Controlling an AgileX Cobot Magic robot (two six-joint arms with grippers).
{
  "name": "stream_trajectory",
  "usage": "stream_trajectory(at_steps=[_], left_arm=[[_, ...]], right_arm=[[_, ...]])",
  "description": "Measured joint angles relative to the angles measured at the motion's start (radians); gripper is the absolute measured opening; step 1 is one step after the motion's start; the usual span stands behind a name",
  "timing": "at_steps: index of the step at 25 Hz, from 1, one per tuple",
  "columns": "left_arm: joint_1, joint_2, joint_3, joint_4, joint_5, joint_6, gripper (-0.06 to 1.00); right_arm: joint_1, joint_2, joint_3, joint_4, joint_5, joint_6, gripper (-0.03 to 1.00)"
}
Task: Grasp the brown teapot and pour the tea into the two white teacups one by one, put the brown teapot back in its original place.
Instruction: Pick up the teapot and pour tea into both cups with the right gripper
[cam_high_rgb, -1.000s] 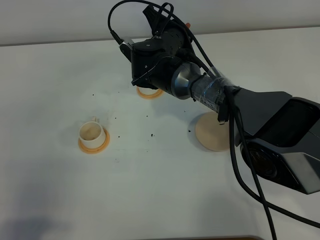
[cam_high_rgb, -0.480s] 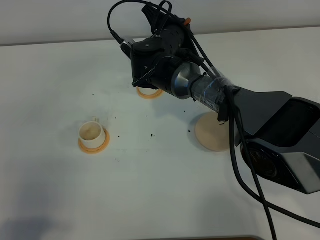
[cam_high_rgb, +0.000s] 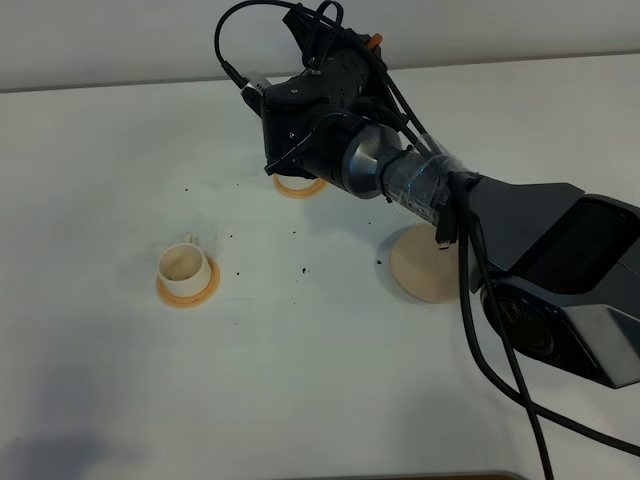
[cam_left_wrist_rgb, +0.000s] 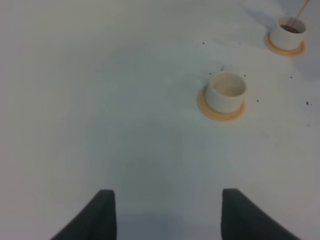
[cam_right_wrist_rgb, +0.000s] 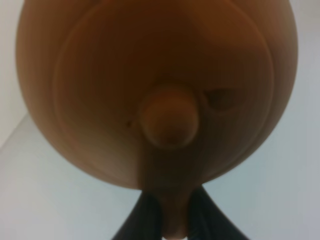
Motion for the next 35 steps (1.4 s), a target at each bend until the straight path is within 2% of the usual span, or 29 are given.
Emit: stream_trajectory(at_steps=[5, 15, 24, 31, 35], left_arm=[[0.0, 0.0, 0.0, 0.0, 0.0, 0.0, 0.47], [0.0, 0.0, 0.0, 0.0, 0.0, 0.0, 0.47], [0.0, 0.0, 0.0, 0.0, 0.0, -0.001, 0.47], [0.0, 0.0, 0.0, 0.0, 0.0, -0.001, 0.47], [0.0, 0.0, 0.0, 0.0, 0.0, -0.001, 0.47]], right_arm=[[0.0, 0.0, 0.0, 0.013, -0.001, 0.0, 0.09], [0.0, 0.0, 0.0, 0.132, 0.017, 0.035, 0.09], [-0.001, 0.0, 0.0, 0.205, 0.087, 0.16, 0.09], [-0.01, 0.0, -0.09, 0.428, 0.194, 0.225, 0.09], [-0.026, -0.019, -0.162, 0.521, 0.207, 0.308, 0.09]])
